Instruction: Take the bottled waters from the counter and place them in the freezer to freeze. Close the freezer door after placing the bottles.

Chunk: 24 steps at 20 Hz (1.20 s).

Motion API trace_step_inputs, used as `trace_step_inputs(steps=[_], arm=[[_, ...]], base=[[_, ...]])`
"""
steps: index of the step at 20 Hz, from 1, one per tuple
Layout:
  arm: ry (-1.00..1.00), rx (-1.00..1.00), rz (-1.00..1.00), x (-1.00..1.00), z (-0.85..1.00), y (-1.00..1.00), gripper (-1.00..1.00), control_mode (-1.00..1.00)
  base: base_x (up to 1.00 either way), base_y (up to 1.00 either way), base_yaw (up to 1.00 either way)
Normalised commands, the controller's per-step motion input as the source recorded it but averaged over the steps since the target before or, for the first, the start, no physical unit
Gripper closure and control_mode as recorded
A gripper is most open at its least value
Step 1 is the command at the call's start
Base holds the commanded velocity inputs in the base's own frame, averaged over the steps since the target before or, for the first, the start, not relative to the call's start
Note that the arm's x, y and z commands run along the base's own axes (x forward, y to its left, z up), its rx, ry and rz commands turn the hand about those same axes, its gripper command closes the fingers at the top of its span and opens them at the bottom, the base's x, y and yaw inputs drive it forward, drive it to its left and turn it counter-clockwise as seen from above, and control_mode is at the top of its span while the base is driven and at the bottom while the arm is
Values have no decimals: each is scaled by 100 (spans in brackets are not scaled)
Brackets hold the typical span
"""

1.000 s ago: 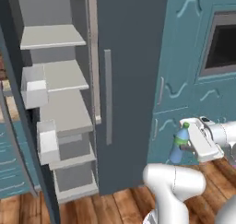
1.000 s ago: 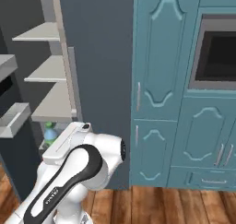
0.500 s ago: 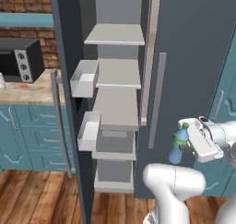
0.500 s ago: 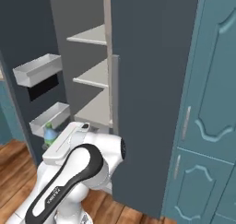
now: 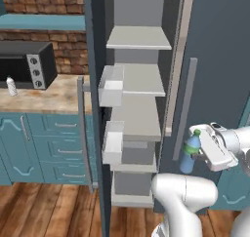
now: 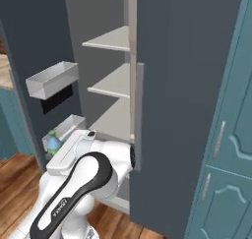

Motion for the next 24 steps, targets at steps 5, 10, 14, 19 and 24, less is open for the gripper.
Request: trace_step_inputs(steps=[5, 10, 14, 19, 24], arm=[[0, 0, 0, 0, 0, 0, 100, 100], [0, 0, 0, 0, 0, 0, 100, 100], [0, 0, 0, 0, 0, 0, 100, 100], [0, 0, 0, 0, 0, 0, 100, 100], [0, 0, 0, 0, 0, 0, 100, 100]], base=[[57, 38, -5], [65, 22, -1], [46, -2, 0], [24, -34, 0], [-1, -24, 0]])
